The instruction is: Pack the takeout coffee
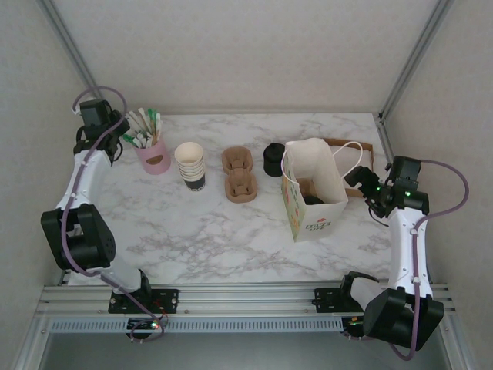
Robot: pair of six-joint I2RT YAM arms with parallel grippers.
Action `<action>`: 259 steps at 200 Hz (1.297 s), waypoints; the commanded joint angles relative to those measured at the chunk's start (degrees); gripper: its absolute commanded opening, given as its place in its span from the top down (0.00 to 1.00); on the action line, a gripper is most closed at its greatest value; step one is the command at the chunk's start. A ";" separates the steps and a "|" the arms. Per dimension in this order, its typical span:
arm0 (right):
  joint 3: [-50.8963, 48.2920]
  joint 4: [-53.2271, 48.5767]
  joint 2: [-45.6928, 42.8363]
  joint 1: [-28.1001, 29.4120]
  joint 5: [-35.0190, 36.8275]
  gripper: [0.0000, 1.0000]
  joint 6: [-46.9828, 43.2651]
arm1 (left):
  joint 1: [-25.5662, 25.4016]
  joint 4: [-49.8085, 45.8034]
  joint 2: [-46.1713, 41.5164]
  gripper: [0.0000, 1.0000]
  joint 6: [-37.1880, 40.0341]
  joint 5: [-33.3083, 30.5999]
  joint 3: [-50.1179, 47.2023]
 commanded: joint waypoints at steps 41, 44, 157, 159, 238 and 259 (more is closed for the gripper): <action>0.76 0.61 0.67 -0.31 -1.66 0.01 0.52 | -0.49 -0.30 -0.35 0.82 1.40 -1.07 1.97; 0.75 0.63 0.68 -0.32 -1.63 0.01 0.53 | -0.56 -0.44 -0.46 0.83 1.45 -1.18 2.12; 0.46 0.45 0.25 -0.31 -1.78 0.01 0.38 | -4.26 -8.51 -2.94 0.90 4.26 -5.56 14.37; 0.48 0.44 0.25 -0.31 -1.78 0.01 0.37 | -4.29 -8.71 -3.10 0.90 4.30 -5.64 14.63; 0.31 0.35 -0.27 -0.35 -2.36 0.01 0.78 | -6.28 -14.74 -10.83 0.89 4.96 -5.93 22.18; 0.31 0.30 -0.63 -0.31 -2.49 0.01 0.80 | -6.71 -14.94 -12.64 0.88 4.41 -2.58 23.50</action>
